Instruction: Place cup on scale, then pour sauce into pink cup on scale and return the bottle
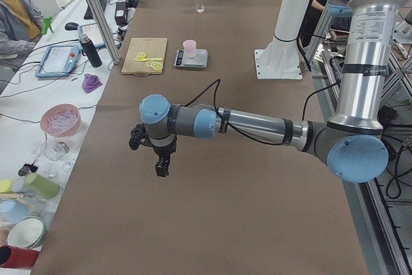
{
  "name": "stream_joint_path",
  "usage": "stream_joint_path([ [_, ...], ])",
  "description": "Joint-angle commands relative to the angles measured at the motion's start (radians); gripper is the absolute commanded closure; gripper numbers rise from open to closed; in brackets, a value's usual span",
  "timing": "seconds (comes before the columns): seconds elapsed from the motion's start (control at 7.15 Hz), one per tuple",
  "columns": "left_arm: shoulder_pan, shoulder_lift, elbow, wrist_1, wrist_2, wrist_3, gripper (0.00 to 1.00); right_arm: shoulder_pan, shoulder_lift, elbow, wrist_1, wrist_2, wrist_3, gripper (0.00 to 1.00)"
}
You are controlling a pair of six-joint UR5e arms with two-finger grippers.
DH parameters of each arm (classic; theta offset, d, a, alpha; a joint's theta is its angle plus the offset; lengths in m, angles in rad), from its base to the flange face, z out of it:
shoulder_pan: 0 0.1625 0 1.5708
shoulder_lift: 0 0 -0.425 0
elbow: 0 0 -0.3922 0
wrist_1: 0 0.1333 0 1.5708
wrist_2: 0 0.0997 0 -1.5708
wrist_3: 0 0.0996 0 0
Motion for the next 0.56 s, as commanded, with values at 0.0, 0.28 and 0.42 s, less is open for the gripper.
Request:
stream_joint_path([
  [0.0, 0.001, 0.035, -0.016, -0.006, -0.003, 0.001, 0.02, 0.004, -0.054, 0.048, 0.005, 0.023, -0.003, 0.00],
  [0.28, 0.002, 0.034, -0.019, -0.006, -0.011, -0.001, 0.02, 0.004, -0.061, 0.044, 0.004, 0.031, -0.025, 0.00],
  [0.42, 0.002, 0.035, -0.016, -0.009, -0.012, 0.001, 0.02, 0.004, -0.061, 0.044, 0.002, 0.028, -0.029, 0.00],
])
